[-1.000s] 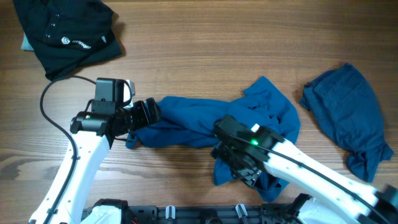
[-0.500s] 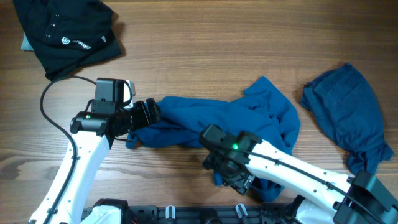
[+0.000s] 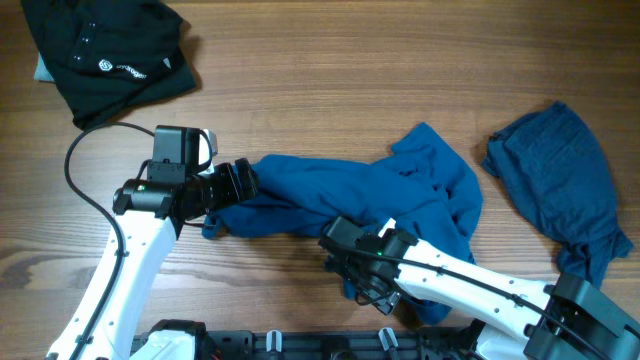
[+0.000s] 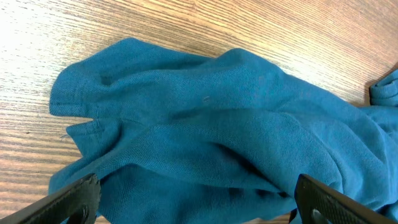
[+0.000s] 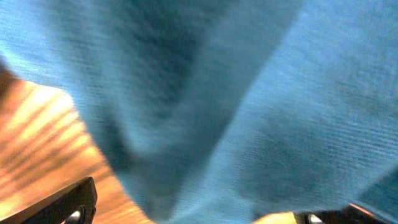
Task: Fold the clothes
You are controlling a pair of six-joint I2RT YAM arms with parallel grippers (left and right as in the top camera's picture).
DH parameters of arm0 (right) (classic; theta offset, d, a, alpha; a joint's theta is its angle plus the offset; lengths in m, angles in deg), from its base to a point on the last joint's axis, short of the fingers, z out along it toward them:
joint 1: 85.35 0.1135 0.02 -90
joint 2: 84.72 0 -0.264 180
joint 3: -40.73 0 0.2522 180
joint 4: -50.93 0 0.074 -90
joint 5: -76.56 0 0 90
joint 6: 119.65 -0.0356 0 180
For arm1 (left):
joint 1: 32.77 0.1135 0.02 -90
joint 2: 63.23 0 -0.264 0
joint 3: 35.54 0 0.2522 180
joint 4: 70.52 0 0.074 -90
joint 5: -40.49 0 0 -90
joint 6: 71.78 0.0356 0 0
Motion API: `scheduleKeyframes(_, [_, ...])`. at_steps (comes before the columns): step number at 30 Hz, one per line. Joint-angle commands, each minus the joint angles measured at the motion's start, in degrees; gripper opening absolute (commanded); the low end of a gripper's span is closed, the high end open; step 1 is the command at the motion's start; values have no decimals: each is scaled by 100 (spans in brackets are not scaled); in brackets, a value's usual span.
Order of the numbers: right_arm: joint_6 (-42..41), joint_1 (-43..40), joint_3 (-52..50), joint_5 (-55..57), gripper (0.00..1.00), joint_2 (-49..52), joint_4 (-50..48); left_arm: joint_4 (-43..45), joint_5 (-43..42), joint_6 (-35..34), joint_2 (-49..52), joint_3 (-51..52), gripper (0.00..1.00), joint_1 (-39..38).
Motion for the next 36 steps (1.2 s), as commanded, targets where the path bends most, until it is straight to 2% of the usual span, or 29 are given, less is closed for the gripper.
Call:
scheduleKeyframes(1, [-339, 17, -20, 334, 99, 26, -186, -2, -46, 96, 17, -48, 100, 20])
scheduleKeyframes(4, [-278, 20, -22, 343, 91, 28, -221, -11, -46, 96, 17, -48, 100, 20])
scheduleKeyframes(8, [-192, 17, -24, 402, 56, 28, -214, -42, -46, 96, 17, -48, 100, 22])
scheduleKeyframes(11, [-186, 17, -24, 474, 36, 28, -192, -44, -46, 96, 17, -48, 100, 22])
scheduleKeyframes(14, [-155, 17, -24, 568, 8, 26, -173, -46, -44, 98, 17, -48, 100, 22])
scheduleKeyframes(15, [-103, 17, -24, 595, 4, 26, -170, -46, -44, 98, 17, -48, 100, 20])
scheduleKeyframes(21, [-57, 2, -24, 754, 4, -107, -2, -153, -94, 212, 17, -48, 100, 20])
scheduleKeyframes(24, [-50, -55, -20, 1071, 4, -428, 343, -223, -616, 951, 17, -48, 100, -15])
scheduleKeyframes(26, [4, -74, 26, 1327, 4, -859, 673, -205, -691, 1060, 17, -48, 100, -96])
scheduleKeyframes(32, [1495, -74, 623, 1746, 4, -2527, 1027, 0, -693, 1058, 17, -48, 100, -323])
scheduleKeyframes(36, [2142, -74, 1128, 1871, 6, -3471, 1025, 22, -693, 1056, 17, -48, 100, -492])
